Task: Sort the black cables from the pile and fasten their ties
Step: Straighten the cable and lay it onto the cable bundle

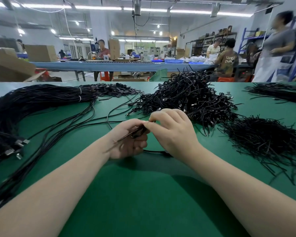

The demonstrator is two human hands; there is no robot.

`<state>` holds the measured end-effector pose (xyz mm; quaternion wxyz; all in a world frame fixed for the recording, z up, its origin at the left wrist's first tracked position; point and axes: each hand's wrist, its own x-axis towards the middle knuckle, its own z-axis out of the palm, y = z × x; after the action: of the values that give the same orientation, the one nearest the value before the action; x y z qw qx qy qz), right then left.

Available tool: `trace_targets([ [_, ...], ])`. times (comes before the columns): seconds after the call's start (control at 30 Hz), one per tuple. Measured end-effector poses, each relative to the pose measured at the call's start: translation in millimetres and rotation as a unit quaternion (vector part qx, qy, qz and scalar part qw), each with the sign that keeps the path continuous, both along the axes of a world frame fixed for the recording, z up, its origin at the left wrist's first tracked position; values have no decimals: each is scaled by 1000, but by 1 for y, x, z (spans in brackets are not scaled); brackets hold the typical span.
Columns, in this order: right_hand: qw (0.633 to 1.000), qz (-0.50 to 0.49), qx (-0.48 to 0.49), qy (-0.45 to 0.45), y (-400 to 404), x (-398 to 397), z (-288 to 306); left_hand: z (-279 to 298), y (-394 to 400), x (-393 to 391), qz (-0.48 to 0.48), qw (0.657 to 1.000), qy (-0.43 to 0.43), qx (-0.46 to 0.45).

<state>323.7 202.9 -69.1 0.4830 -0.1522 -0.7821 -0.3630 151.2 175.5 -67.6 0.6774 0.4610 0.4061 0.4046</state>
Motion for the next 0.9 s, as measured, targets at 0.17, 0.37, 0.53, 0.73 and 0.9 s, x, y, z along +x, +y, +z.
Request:
trace_targets([
  [0.17, 995, 15, -51, -90, 2, -8, 10, -17, 18, -6, 294, 913, 160, 232],
  [0.37, 965, -220, 0, -141, 47, 8, 112, -36, 24, -10, 296, 850, 343, 270],
  [0.53, 809, -450, -376, -38, 90, 32, 160, -32, 21, -9, 293, 842, 363, 272],
  [0.73, 771, -242, -567, -158, 34, -7, 54, -32, 19, -5, 312, 791, 446, 278],
  [0.9, 771, -179, -600, -118, -16, -24, -6, -34, 18, -3, 305, 766, 487, 288],
])
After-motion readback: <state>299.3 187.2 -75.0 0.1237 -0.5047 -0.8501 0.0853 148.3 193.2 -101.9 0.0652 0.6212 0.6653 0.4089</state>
